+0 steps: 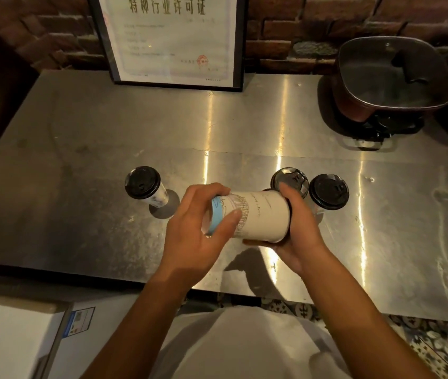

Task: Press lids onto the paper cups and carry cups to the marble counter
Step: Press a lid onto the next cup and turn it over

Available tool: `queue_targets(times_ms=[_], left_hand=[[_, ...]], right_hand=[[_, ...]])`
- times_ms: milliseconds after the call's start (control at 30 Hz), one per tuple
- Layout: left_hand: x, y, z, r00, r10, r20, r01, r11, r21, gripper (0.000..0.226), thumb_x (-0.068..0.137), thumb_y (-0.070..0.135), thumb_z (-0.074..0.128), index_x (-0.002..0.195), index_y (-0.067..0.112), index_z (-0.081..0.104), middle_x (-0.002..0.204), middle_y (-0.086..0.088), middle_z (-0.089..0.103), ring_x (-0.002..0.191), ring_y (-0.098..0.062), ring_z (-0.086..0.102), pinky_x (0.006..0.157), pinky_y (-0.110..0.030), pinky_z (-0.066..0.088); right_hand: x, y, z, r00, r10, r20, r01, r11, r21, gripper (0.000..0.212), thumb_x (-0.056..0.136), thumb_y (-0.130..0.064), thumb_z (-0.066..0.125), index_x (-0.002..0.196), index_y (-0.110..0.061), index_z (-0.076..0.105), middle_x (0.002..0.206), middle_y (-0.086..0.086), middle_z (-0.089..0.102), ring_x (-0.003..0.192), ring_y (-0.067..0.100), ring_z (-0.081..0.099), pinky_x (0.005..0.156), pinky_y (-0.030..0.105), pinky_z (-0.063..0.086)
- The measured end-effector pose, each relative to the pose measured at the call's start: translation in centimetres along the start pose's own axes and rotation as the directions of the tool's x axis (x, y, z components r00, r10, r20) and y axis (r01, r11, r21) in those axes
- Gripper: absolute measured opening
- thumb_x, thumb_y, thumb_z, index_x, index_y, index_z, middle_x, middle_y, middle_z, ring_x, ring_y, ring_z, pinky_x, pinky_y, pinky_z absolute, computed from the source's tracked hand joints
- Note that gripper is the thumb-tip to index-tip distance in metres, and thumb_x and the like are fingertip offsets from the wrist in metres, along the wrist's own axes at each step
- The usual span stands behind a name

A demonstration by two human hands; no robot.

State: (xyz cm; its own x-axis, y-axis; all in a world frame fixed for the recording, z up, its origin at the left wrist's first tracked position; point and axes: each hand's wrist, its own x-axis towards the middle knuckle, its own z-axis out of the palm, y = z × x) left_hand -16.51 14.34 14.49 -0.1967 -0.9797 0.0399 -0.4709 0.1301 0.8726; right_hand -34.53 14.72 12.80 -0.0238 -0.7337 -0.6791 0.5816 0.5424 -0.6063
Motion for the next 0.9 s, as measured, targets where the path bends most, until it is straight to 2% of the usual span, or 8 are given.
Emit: queue_targets(times_ms=[167,267,333,400,500,600,767,900], left_hand=[[0.6,0.0,-0.1,0.950,-0.309,-0.035,0.284,0.907,-0.310,0.023,0.094,0.052,0.055,0.110,0.035,0.055,0.107,0.001,0.061,0.093,-0.024,0.068,0.051,-0.020,0.053],[1.0,-0.6,-0.4,0.903,-0.427,0.039,0.391,0.783,-0.485,0.025,0.102,0.042,0.047,0.113,0.022,0.058,0.100,-0.016,0.064,0.064,-0.023,0.060,0.040,-0.024,0.039],[1.2,-0.9,-0.5,0.881,-0.456,0.127,0.446,0.710,-0.544,0.027,0.104,0.040,0.044,0.110,0.017,0.058,0.093,-0.017,0.063,0.054,-0.024,0.052,0.040,-0.022,0.034],[1.3,-1.3,-0.5,0.878,-0.448,0.167,0.462,0.704,-0.540,0.030,0.105,0.040,0.043,0.108,0.013,0.056,0.090,-0.018,0.064,0.051,-0.025,0.051,0.038,-0.022,0.034],[1.0,-1.8,-0.6,0.890,-0.437,0.132,0.434,0.721,-0.540,0.029,0.105,0.038,0.044,0.113,0.014,0.057,0.098,-0.024,0.064,0.055,-0.027,0.057,0.040,-0.026,0.040],[0.7,-1.8,-0.4,0.908,-0.419,0.006,0.378,0.813,-0.444,0.024,0.103,0.039,0.047,0.119,0.021,0.055,0.106,-0.015,0.065,0.075,-0.023,0.068,0.046,-0.027,0.051],[0.4,-2.7,0.0,0.970,-0.184,-0.159,0.204,0.972,0.115,0.055,0.091,0.051,0.062,0.140,0.036,0.041,0.142,0.012,0.037,0.116,-0.014,0.056,0.089,-0.031,0.055],[0.2,-2.4,0.2,0.993,-0.100,0.056,0.083,0.966,0.243,0.058,0.085,0.070,0.053,0.137,0.045,0.043,0.136,0.020,0.042,0.116,-0.006,0.052,0.094,-0.035,0.054]], right_hand=[[-1.0,1.8,0.9,0.948,-0.317,-0.027,0.308,0.934,-0.181,0.041,0.084,-0.060,0.052,0.112,-0.035,0.069,0.109,-0.004,0.069,0.096,0.017,0.067,0.061,0.031,0.053],[-1.6,2.6,1.2,0.718,-0.684,0.131,0.675,0.638,-0.369,0.045,0.086,-0.054,0.050,0.127,-0.037,0.057,0.125,-0.004,0.063,0.108,0.013,0.063,0.075,0.028,0.056],[-1.4,2.9,0.9,0.616,-0.755,0.223,0.744,0.467,-0.477,0.048,0.089,-0.048,0.051,0.132,-0.029,0.053,0.132,0.002,0.059,0.115,0.019,0.061,0.085,0.035,0.056],[-1.3,2.6,0.8,0.669,-0.708,0.226,0.708,0.515,-0.483,0.052,0.088,-0.051,0.051,0.134,-0.027,0.053,0.135,-0.001,0.058,0.117,0.018,0.060,0.086,0.038,0.058],[-0.8,2.0,0.0,0.853,-0.485,0.194,0.522,0.793,-0.315,0.061,0.083,-0.060,0.053,0.136,-0.033,0.056,0.135,-0.006,0.061,0.119,0.015,0.064,0.081,0.034,0.059],[-0.3,1.5,-0.8,0.957,-0.206,0.206,0.241,0.957,-0.161,0.063,0.075,-0.059,0.064,0.134,-0.035,0.062,0.137,0.006,0.062,0.121,0.034,0.064,0.070,0.049,0.062],[0.3,1.5,-1.3,0.974,-0.225,0.018,0.223,0.945,-0.239,0.056,0.077,-0.052,0.070,0.125,-0.025,0.067,0.126,0.011,0.067,0.111,0.036,0.069,0.063,0.046,0.062],[0.3,1.4,-1.3,0.962,-0.263,-0.070,0.232,0.926,-0.300,0.034,0.093,-0.039,0.070,0.124,-0.025,0.065,0.121,0.004,0.066,0.108,0.028,0.068,0.068,0.051,0.065]])
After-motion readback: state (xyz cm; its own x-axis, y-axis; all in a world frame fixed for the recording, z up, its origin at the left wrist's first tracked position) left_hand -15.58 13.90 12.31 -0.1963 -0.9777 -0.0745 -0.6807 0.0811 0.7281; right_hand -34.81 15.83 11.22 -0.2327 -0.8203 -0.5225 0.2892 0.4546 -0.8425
